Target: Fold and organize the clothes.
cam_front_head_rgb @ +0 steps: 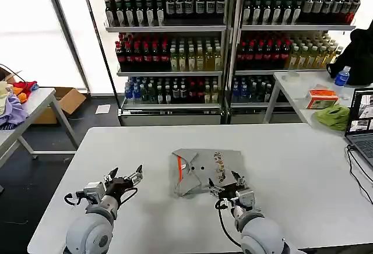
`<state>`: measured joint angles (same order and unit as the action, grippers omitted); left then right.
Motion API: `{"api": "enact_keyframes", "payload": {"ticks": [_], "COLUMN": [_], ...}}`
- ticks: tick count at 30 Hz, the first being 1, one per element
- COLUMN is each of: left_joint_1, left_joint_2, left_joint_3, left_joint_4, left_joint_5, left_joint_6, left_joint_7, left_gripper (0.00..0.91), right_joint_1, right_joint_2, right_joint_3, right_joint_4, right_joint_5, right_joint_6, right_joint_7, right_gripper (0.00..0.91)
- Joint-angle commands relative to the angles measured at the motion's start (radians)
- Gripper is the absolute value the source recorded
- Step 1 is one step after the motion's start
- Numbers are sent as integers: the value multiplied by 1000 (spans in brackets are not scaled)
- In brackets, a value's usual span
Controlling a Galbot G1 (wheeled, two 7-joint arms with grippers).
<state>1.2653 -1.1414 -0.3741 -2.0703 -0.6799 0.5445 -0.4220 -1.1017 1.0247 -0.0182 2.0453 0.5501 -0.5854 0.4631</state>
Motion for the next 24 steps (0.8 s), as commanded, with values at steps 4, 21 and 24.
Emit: {"api": "enact_keyframes", "payload": {"ticks": [4, 21, 24], "left_joint_1": [17, 13, 17], "left_joint_2": [-6, -19, -16], "left_joint_3": [4, 12, 10], "left_joint_4": [-7, 1, 0], "left_joint_5": [3, 5, 5], "left_joint_6": [1, 1, 2], "left_joint_7": [1, 5, 5], "left_gripper": [907, 907, 907], "right_joint_1": [16, 30, 25], "right_joint_2": [45, 81, 77], "right_joint_3": [-88, -92, -73], "right_joint_4": [-52, -105, -62], "right_joint_5": [39, 143, 154], "right_joint_6": [1, 1, 1], "right_joint_7": [9, 107, 108], "right_gripper": [907, 907, 907]}}
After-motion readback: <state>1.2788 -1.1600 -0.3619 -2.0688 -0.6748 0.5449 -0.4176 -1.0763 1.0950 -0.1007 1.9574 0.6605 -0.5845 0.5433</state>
